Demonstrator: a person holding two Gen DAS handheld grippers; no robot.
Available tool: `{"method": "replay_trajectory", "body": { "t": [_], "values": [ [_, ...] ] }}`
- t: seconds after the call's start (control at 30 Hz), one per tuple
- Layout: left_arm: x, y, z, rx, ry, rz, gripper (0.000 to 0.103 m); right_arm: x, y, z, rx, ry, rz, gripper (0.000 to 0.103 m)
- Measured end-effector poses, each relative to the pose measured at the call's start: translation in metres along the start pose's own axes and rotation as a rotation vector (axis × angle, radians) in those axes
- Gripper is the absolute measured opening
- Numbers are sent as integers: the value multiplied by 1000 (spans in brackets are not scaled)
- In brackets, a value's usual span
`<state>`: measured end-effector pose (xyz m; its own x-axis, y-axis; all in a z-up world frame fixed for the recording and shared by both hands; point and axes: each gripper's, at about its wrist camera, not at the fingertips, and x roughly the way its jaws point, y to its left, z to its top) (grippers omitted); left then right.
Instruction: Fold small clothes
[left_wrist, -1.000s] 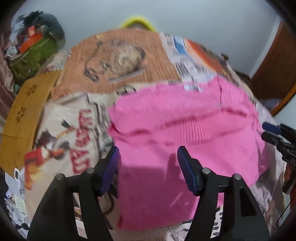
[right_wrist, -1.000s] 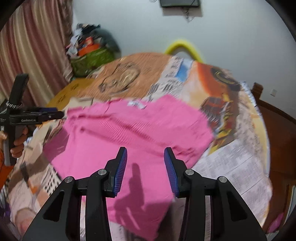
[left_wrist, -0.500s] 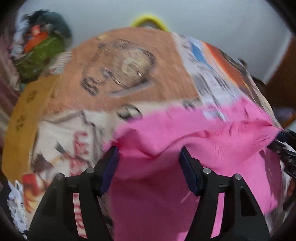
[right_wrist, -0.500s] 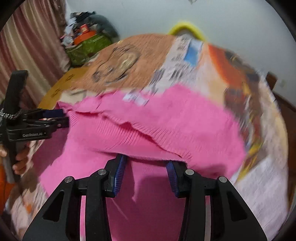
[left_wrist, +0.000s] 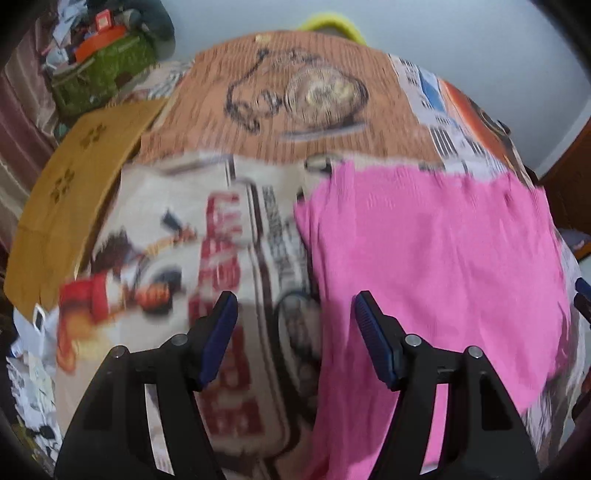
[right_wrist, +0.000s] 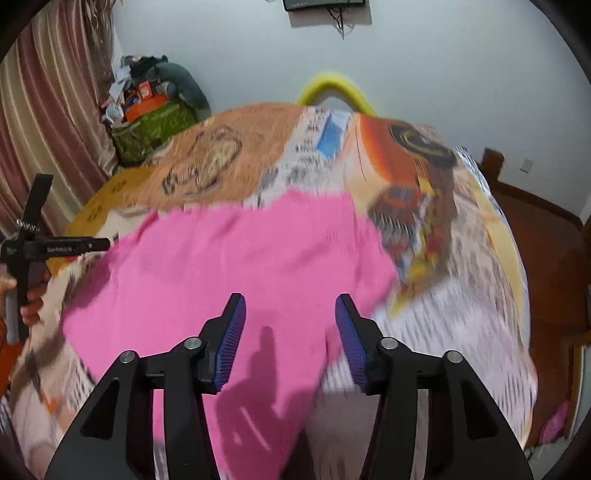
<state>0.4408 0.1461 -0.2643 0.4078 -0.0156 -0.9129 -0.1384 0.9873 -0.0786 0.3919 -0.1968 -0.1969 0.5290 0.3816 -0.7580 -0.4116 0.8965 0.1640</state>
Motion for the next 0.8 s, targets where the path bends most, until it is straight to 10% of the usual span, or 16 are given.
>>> {"method": "replay_trajectory", "body": {
  "t": [0.3, 0.47, 0.8],
  "values": [
    [-17, -17, -60, 63, 4, -28, 61, -17, 6, -57, 106, 66, 64, 49],
    [-25, -27, -67, 48, 30, -113, 8, -21, 13, -70, 122, 76, 62, 49],
    [-57, -55, -136, 97, 87, -183, 7, -56, 27, -82, 89, 32, 49, 49]
  ]
}}
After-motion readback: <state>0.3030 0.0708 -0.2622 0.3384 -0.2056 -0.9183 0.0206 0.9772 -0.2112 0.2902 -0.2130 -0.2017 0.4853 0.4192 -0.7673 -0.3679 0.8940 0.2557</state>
